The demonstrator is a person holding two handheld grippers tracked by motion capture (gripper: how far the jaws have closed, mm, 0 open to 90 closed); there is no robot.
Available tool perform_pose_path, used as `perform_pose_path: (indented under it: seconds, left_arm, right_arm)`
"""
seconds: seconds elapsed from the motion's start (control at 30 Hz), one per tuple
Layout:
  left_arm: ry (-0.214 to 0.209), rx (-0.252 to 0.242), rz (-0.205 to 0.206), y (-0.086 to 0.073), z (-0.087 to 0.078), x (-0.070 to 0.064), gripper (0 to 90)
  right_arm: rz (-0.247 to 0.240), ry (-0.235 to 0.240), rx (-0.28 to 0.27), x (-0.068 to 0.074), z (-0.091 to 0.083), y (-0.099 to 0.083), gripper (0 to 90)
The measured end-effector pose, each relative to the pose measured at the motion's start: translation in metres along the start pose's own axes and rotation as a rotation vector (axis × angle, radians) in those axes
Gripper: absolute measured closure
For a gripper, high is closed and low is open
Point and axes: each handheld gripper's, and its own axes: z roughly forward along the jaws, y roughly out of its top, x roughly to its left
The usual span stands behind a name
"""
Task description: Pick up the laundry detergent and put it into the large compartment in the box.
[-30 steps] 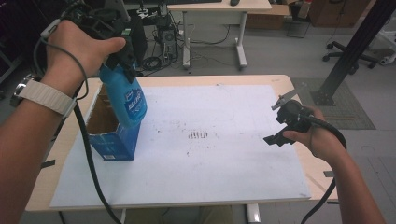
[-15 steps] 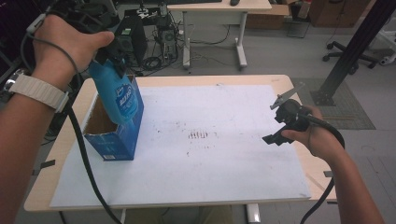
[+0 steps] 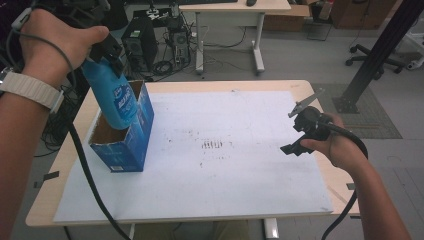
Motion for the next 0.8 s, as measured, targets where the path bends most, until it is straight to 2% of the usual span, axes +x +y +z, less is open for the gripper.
perform_pose_path:
  seconds: [0.33,0.5,0.8]
  left_arm:
    - [0.023,0.001,-0.029,0.0,0.004,0.01,37.3]
    - [0.023,-0.01,-0.044,0.0,0.007,0.017,37.3]
    - [0.03,-0.002,-0.066,0.0,0.017,0.029,37.3]
  right_arm:
    - [0.002,0.0,0.003,-0.001,0.0,0.002,10.1]
    - [-0.003,0.001,0.004,-0.001,0.001,0.001,10.1]
    - [0.001,0.003,0.012,-0.002,0.003,0.001,10.1]
